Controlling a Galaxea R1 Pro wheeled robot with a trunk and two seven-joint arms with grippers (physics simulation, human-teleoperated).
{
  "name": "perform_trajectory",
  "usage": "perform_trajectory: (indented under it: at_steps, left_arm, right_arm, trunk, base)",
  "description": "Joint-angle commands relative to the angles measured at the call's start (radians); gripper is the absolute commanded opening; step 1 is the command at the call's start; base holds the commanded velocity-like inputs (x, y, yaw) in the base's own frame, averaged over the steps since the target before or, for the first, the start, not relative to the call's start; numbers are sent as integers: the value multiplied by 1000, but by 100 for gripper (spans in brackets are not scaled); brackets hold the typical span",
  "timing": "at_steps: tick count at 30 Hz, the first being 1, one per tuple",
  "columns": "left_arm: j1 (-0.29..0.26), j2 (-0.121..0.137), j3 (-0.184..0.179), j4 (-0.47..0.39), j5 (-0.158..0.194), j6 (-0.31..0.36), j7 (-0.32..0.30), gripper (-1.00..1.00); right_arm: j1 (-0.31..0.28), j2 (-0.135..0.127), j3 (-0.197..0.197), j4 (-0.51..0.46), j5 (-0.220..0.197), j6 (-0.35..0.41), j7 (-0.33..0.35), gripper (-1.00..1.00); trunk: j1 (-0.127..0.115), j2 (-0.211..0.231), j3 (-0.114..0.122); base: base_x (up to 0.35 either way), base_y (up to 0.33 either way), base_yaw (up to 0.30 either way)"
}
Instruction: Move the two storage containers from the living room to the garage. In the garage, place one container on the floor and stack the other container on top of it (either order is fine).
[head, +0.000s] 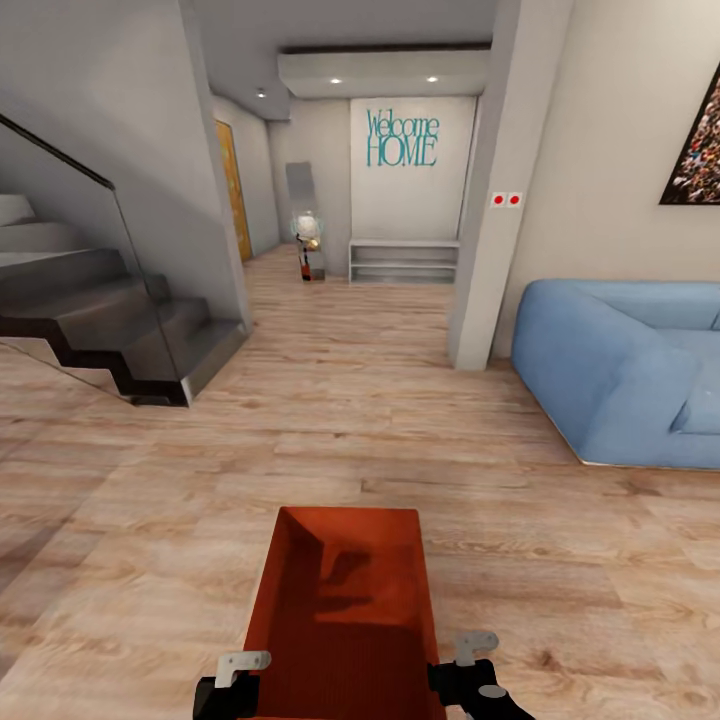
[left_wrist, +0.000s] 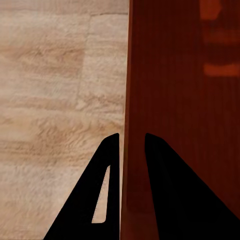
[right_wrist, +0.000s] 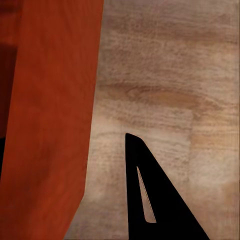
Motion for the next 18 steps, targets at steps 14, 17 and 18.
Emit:
perform_trajectory:
  at_steps: [14,17,18]
  left_arm:
    - [-1,1,8,0,1,-4,16,-100]
    - [-1,1,8,0,1,-4,16,-100]
    - [-1,1,8,0,1,-4,16,-100]
  right_arm:
    - [-1,-1,5,1,4,-2,-10,-100]
    - [-1,-1,5,1,5,-2,-10,-100]
    - [-1,-1,5,1,4,-2,-10,-100]
  trunk:
    - [0,0,-1]
    - [0,0,-1]
    - [0,0,-1]
  base:
    - [344,0,0]
    - [344,0,0]
    - [344,0,0]
